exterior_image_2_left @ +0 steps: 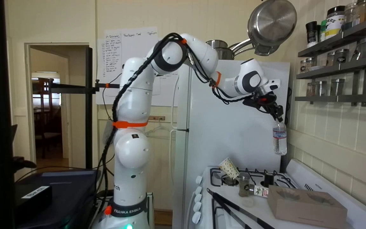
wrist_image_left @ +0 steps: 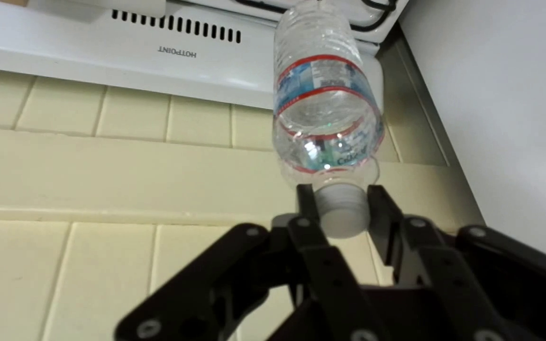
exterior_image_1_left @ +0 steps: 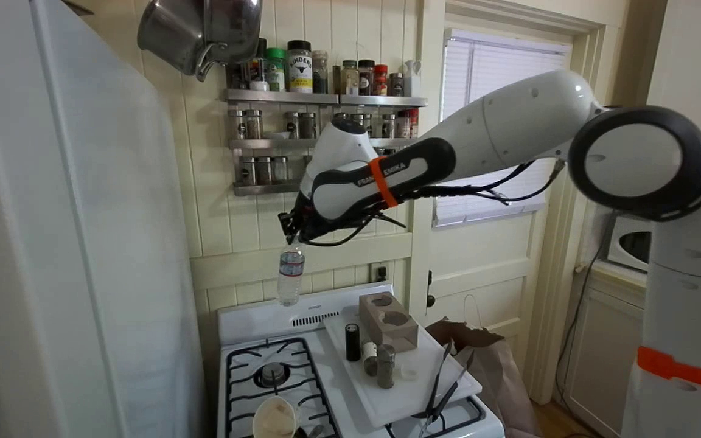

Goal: Put the water bottle on the white tray then move the brown box to the left side of the stovetop.

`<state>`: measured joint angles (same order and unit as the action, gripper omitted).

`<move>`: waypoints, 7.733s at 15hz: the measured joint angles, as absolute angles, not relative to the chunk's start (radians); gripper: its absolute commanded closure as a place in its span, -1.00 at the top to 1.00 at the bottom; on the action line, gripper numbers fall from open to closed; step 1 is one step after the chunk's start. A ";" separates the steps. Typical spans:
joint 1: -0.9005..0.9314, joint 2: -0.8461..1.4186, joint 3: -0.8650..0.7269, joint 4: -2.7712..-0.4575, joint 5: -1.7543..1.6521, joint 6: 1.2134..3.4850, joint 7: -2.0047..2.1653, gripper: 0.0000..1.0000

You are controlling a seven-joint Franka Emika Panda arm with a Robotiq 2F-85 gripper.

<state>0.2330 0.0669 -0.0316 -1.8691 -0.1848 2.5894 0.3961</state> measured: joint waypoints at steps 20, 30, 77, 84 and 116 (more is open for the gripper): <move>-0.213 -0.690 0.168 -2.552 -0.185 2.320 0.879 -0.83; -0.244 -0.645 0.226 -2.544 -0.253 2.246 0.929 -0.84; -0.076 -0.285 0.083 -2.312 -0.266 2.525 0.914 1.00; 0.007 0.057 -0.045 -2.128 -0.020 2.578 0.401 1.00; -0.028 0.536 -0.101 -1.736 0.001 2.541 0.352 -0.41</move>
<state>-0.0278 0.5360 -0.1014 -1.7359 0.0010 2.5413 0.3520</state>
